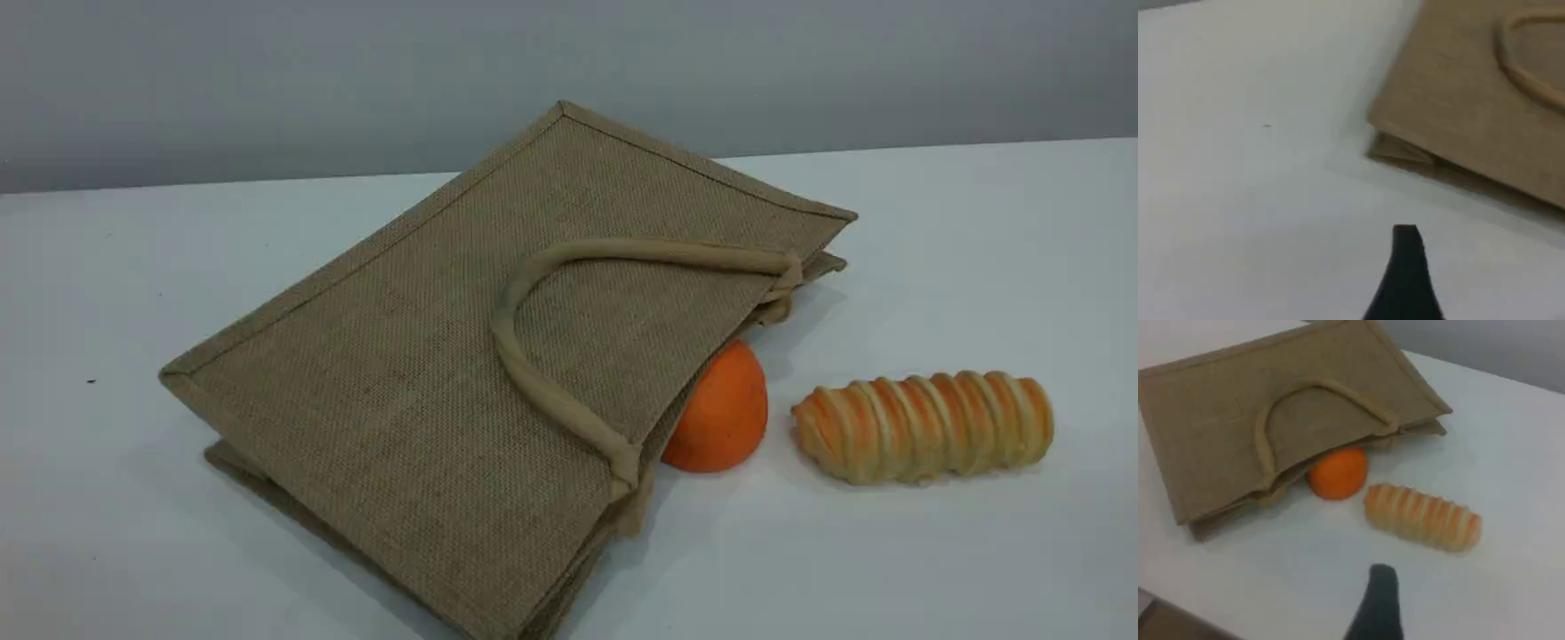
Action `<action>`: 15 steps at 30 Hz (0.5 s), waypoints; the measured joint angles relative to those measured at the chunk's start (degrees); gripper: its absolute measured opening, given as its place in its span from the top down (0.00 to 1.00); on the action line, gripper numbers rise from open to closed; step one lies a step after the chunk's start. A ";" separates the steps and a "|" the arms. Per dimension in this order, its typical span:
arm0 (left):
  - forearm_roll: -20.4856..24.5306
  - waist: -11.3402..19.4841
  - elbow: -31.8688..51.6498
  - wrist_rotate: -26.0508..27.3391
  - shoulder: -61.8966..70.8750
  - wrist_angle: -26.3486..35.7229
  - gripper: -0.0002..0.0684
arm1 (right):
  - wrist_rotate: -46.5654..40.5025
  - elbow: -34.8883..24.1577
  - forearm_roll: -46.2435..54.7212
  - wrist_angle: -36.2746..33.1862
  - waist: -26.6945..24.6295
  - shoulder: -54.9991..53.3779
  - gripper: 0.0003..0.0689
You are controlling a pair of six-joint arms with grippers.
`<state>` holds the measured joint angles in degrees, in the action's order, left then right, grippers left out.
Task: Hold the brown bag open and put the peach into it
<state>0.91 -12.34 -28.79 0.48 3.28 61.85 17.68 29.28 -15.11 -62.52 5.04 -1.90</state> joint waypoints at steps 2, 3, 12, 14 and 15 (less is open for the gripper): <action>0.00 2.88 0.00 0.06 -0.36 0.00 0.24 | 0.00 0.00 0.00 0.00 0.00 0.00 0.17; 0.00 4.38 0.00 0.06 -0.68 0.00 0.24 | 0.00 0.00 0.00 0.00 0.00 0.00 0.17; 0.00 10.57 0.00 0.06 -3.34 -0.06 0.24 | 0.00 0.00 -0.08 -0.06 0.00 1.62 0.17; 0.00 10.57 0.00 0.06 -3.28 -0.06 0.24 | 0.00 0.00 -0.08 -0.06 0.00 1.99 0.17; 0.00 10.50 0.00 0.06 -3.28 -0.06 0.24 | 0.00 0.00 -0.08 -0.06 0.00 1.99 0.17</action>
<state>0.91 -1.83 -28.79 0.55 0.00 61.79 17.68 29.28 -15.19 -62.57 5.04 0.09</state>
